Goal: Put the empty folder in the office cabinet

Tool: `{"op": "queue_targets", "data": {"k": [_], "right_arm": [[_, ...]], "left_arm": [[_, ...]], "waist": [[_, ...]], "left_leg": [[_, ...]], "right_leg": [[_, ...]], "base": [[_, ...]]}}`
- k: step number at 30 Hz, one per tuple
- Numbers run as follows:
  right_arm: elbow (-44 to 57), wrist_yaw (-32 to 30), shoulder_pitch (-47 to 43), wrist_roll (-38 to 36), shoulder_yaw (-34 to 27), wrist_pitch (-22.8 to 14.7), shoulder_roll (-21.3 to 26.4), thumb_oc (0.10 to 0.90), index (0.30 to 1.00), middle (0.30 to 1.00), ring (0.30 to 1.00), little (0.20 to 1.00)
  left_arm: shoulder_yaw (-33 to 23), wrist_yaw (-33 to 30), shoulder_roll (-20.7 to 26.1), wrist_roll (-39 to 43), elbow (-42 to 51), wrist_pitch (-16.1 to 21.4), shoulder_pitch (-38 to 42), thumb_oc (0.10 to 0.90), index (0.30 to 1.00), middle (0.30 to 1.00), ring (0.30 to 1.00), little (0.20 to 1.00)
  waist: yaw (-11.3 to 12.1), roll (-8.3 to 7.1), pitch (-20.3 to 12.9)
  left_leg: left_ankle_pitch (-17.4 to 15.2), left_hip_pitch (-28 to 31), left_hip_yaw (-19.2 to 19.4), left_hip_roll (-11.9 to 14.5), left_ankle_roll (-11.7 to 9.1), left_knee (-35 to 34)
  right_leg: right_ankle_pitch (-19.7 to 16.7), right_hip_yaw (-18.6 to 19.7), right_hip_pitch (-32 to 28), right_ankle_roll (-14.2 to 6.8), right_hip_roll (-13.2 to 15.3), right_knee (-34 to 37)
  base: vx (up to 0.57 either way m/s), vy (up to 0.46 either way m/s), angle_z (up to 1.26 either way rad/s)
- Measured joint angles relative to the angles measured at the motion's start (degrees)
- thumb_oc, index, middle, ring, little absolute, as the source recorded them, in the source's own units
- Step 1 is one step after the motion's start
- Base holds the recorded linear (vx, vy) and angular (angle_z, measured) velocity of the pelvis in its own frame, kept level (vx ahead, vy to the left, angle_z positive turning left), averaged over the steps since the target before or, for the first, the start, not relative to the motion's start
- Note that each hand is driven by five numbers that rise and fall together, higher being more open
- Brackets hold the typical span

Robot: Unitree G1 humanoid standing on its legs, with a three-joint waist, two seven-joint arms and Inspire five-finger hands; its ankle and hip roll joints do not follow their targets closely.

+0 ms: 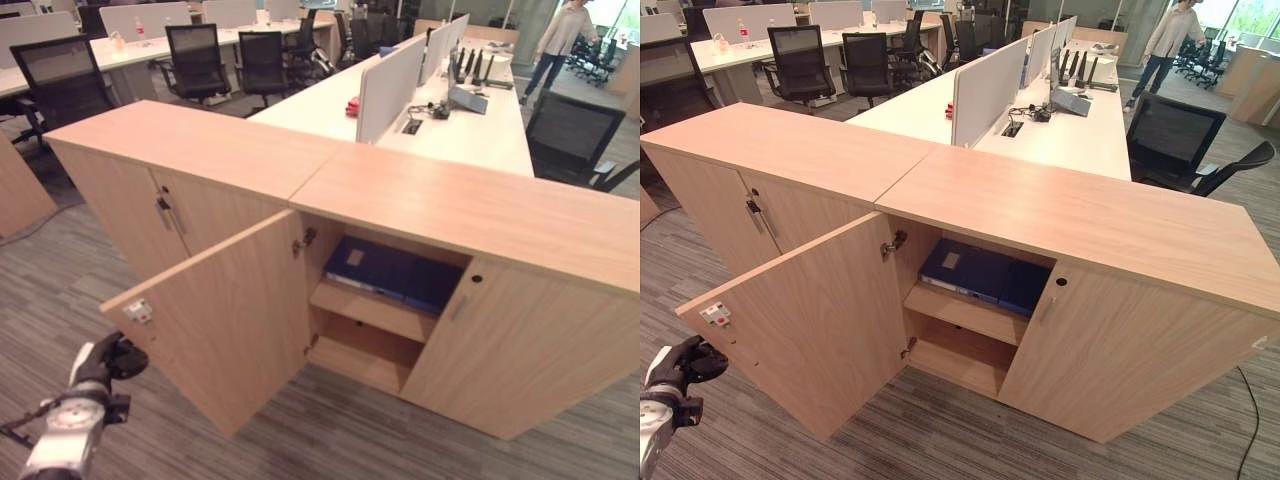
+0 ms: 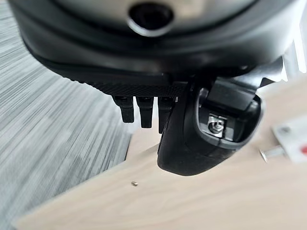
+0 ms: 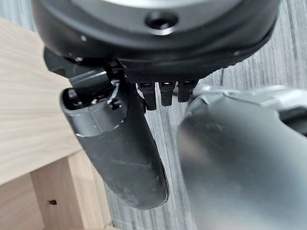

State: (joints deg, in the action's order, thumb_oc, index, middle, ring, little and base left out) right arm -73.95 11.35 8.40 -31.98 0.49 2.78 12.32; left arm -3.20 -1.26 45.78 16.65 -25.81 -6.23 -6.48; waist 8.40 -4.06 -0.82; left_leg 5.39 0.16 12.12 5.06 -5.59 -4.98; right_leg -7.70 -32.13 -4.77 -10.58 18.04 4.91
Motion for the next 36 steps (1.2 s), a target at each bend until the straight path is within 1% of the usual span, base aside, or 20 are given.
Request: {"op": "queue_targets", "data": {"k": [2, 4, 8, 9, 10, 11, 12, 13, 14, 15, 16, 17, 18, 19, 20, 21, 24, 31, 33, 36], "right_arm": [[-0.1, 0.1, 0.2, 0.2, -0.8, 0.0, 0.0, 0.800, 0.900, 0.900, 0.900, 0.900], [-0.3, 0.1, 0.5, 0.3, -1.1, -0.1, -0.1, 0.800, 0.900, 0.900, 0.900, 0.900], [-0.6, 0.2, 1.3, 0.2, -1.3, -1.7, -0.6, 0.800, 0.900, 0.900, 0.900, 0.900], [-0.4, 0.1, 1.4, 0.2, -1.1, -2.3, -0.7, 0.800, 0.900, 0.900, 0.900, 0.900], [-0.6, 0.1, 0.9, 0.2, -0.6, -2.3, -0.7, 0.800, 0.900, 0.900, 0.900, 0.900], [-0.4, 0.2, 0.1, 0.2, -0.2, -2.3, -0.9, 0.800, 0.900, 0.900, 0.900, 0.900], [0.0, 0.1, 0.1, 0.2, 0.5, -2.8, -1.2, 0.800, 0.900, 0.900, 0.900, 0.900], [0.1, 0.1, -1.0, 0.2, 0.4, -3.9, -1.3, 0.800, 0.900, 0.900, 0.900, 0.900], [0.2, 0.2, -2.7, 0.2, 0.5, -3.6, -2.7, 0.800, 0.900, 0.900, 0.900, 0.900], [0.5, 0.5, -4.4, 0.2, 1.5, -3.8, -2.0, 0.800, 0.900, 0.900, 0.900, 0.900], [2.2, 0.1, -3.6, 0.0, 3.1, -4.2, 0.0, 0.800, 0.900, 0.900, 0.900, 0.900], [3.7, 0.2, -1.7, -0.3, 2.1, -4.8, 0.2, 0.800, 0.900, 0.900, 0.900, 0.900], [3.5, 0.6, -0.9, -0.3, 2.0, -4.6, 0.1, 0.800, 0.900, 0.900, 0.900, 0.900], [3.2, 0.6, -0.3, -0.3, 2.2, -3.9, -0.6, 0.800, 0.900, 0.900, 0.900, 0.900], [2.2, 0.5, 0.2, -0.3, 2.7, -3.5, -1.1, 0.800, 0.900, 0.900, 0.900, 0.900], [1.5, 0.3, 0.1, -0.3, 3.0, -3.2, -0.9, 0.800, 0.900, 0.900, 0.900, 0.900], [1.6, 0.1, 0.3, -0.3, 2.9, -3.3, 0.5, 0.800, 0.900, 0.900, 0.900, 0.900], [2.2, -0.1, 0.3, -0.3, 2.7, -3.1, 0.4, 0.800, 0.900, 0.900, 0.900, 0.900], [2.3, 0.0, 0.4, -0.3, 2.4, -3.0, 0.2, 0.800, 0.900, 0.900, 0.900, 0.900], [2.3, 0.0, 0.4, -0.1, 1.6, -2.6, 0.0, 0.800, 0.900, 0.900, 0.900, 0.900]], "left_arm": [[0.7, 1.7, 0.5, -4.2, 5.8, 0.0, -3.6, 0.800, 0.900, 0.900, 0.900, 0.900], [2.1, 3.3, 0.5, -6.4, 10.6, -0.1, -5.4, 0.800, 0.900, 0.900, 0.900, 0.900], [5.3, 7.2, -0.6, -4.9, 25.5, -0.4, -12.8, 0.800, 0.900, 0.900, 0.900, 0.900], [8.6, 9.6, -3.9, -1.3, 30.1, -0.4, -13.6, 0.800, 0.900, 0.900, 0.900, 0.900], [11.6, 11.1, -4.5, -1.0, 32.7, -0.4, -13.4, 0.800, 0.900, 0.900, 0.900, 0.900], [14.3, 12.4, -5.5, 0.2, 34.5, -0.1, -12.2, 0.800, 0.900, 0.900, 0.900, 0.900], [16.2, 12.5, -6.9, 0.7, 35.1, -0.1, -9.5, 0.800, 0.900, 0.900, 0.900, 0.900], [20.3, 12.5, -9.2, 1.2, 34.3, 0.0, -4.4, 0.800, 0.900, 0.900, 0.900, 0.900], [24.6, 13.8, -10.3, 3.6, 32.9, 0.8, 1.6, 0.800, 0.900, 0.900, 0.900, 0.900], [26.4, 14.7, -11.1, 4.6, 33.2, 1.8, 4.0, 0.800, 0.900, 0.900, 0.900, 0.900], [29.2, 16.4, -13.1, 5.1, 33.0, 2.9, 6.6, 0.800, 0.900, 0.900, 0.900, 0.900], [30.7, 16.9, -13.4, 5.1, 33.7, 3.2, 7.9, 0.800, 0.900, 0.900, 0.900, 0.900], [32.5, 17.4, -12.7, 5.2, 35.6, 4.8, 10.1, 0.800, 0.900, 0.900, 0.900, 0.900], [32.8, 18.3, -12.0, 5.2, 37.3, 5.3, 11.4, 0.800, 0.900, 0.900, 0.900, 0.900], [32.7, 18.6, -12.5, 5.2, 37.5, 6.0, 12.0, 0.800, 0.900, 0.900, 0.900, 0.900], [32.8, 18.1, -13.8, 5.2, 37.1, 6.0, 12.0, 0.800, 0.900, 0.900, 0.900, 0.900], [33.3, 18.3, -14.3, 5.2, 37.1, 5.7, 11.3, 0.800, 0.900, 0.900, 0.900, 0.900], [32.2, 18.0, -13.1, 5.2, 37.0, 5.0, 7.3, 0.800, 0.900, 0.900, 0.900, 0.900], [31.0, 18.0, -13.4, 5.6, 34.8, 4.8, 4.8, 0.800, 0.900, 0.900, 0.900, 0.900], [29.2, 17.8, -13.6, 5.6, 31.3, 4.1, 2.1, 0.800, 0.900, 0.900, 0.900, 0.900]], "waist": [[0.4, -0.25, 0.2], [1.7, -0.44, 0.3], [1.9, -0.96, 0.8], [2.2, -1.60, 0.9], [2.0, -1.32, 0.8], [1.1, -2.28, 0.9], [0.9, -0.98, 1.2], [-0.1, -1.00, 1.3], [-3.4, -5.07, 1.6], [-4.7, -4.67, 2.3], [-5.5, 0.72, 1.5], [-6.7, 1.39, 0.5], [-7.1, 0.65, 0.4], [-7.4, -1.08, 0.0], [-7.8, -2.49, -0.4], [-8.0, -1.87, -0.4], [-8.3, 0.43, -0.2], [-8.3, 0.29, 0.0], [-8.5, 0.22, 0.1], [-8.5, 0.20, 0.2]], "left_leg": [[0.1, 0.0, 0.1, -0.4, 0.0, 0.0], [0.1, -0.2, 0.2, -0.5, 0.2, 0.0], [1.5, -1.4, 0.6, -0.6, 0.6, 0.0], [1.7, -2.3, 1.3, -0.9, 0.4, 0.0], [1.7, -2.7, 1.7, -1.4, 0.4, 0.0], [1.6, -3.6, 1.8, -1.5, 0.1, 0.0], [1.4, -4.3, 1.9, -1.3, 0.0, 0.0], [1.4, -6.1, 2.0, -0.9, 0.0, 0.0], [0.2, -8.2, 2.9, -2.4, -1.2, 3.4], [-6.3, -11.6, 2.3, -1.2, 1.0, 23.2], [-14.6, -7.0, 2.1, 1.8, 2.9, 19.9], [-13.5, -6.2, 2.2, 1.6, 2.0, 16.3], [-10.7, -4.9, 2.0, 0.5, 1.8, 11.4], [-7.5, -4.7, 1.9, -0.5, 2.3, 9.0], [-5.6, -4.9, 1.8, -1.4, 2.8, 8.0], [-4.7, -4.7, 1.6, -1.4, 2.3, 7.4], [-0.6, -1.1, 1.9, -1.4, 2.8, 1.0], [-0.2, 0.1, 3.4, -1.0, 2.4, 0.3], [-0.3, 0.1, 3.8, -0.8, 2.3, 0.3], [-0.4, 0.4, 4.7, -0.2, 2.1, 0.3]], "right_leg": [[-0.1, 0.0, 0.0, -0.2, 0.1, 0.0], [-0.1, -0.1, 0.2, -0.1, 0.4, -0.2], [0.2, -1.4, 0.4, -0.4, 1.2, -1.6], [0.3, -1.4, 1.2, -0.5, 2.3, -1.7], [0.5, 0.0, 1.6, -0.8, 2.3, -0.8], [0.9, 0.3, 2.2, -1.2, 2.0, 0.6], [1.3, 0.2, 3.0, -1.9, 1.7, 0.4], [1.5, -1.0, 4.3, -1.8, 1.5, -0.8], [1.6, -1.7, 6.3, -0.8, 4.4, 0.0], [2.1, -0.4, 7.8, -1.8, 4.7, -0.2], [1.3, 0.1, 7.7, -2.8, 2.9, -3.6], [1.1, 0.1, 7.3, -2.0, 2.7, -5.9], [0.6, -0.8, 4.7, -1.3, 1.9, -5.3], [0.5, -1.0, 1.9, -1.2, 1.6, -4.4], [1.5, -1.1, -0.9, -1.1, 1.0, -2.0], [-1.4, -1.5, -1.2, 0.3, 0.4, -0.7], [-0.7, -1.3, -0.8, 0.6, -0.1, -1.6], [-0.2, 0.5, -0.8, 0.1, -0.6, -0.5], [0.0, 1.8, -0.6, -0.1, -1.0, 0.0], [0.0, 1.9, -0.4, -0.1, -1.4, 0.0]], "base": [[-0.01, -0.018, 0.07], [-0.05, -0.026, 0.05], [0.00, -0.033, 0.34], [0.06, -0.047, 0.24], [-0.07, -0.040, -0.02], [-0.08, -0.042, -0.24], [-0.08, -0.030, -0.18], [-0.03, -0.027, 0.11], [-0.02, -0.040, -0.24], [-0.02, -0.032, -1.20], [-0.01, -0.032, -1.36], [-0.01, -0.026, -0.90], [0.00, -0.029, 0.09], [-0.01, -0.028, 0.19], [-0.01, -0.025, 0.23], [-0.01, -0.029, 0.21], [0.00, -0.028, -0.04], [0.00, -0.035, -0.11], [0.00, -0.034, -0.12], [0.00, -0.023, -0.13]]}}
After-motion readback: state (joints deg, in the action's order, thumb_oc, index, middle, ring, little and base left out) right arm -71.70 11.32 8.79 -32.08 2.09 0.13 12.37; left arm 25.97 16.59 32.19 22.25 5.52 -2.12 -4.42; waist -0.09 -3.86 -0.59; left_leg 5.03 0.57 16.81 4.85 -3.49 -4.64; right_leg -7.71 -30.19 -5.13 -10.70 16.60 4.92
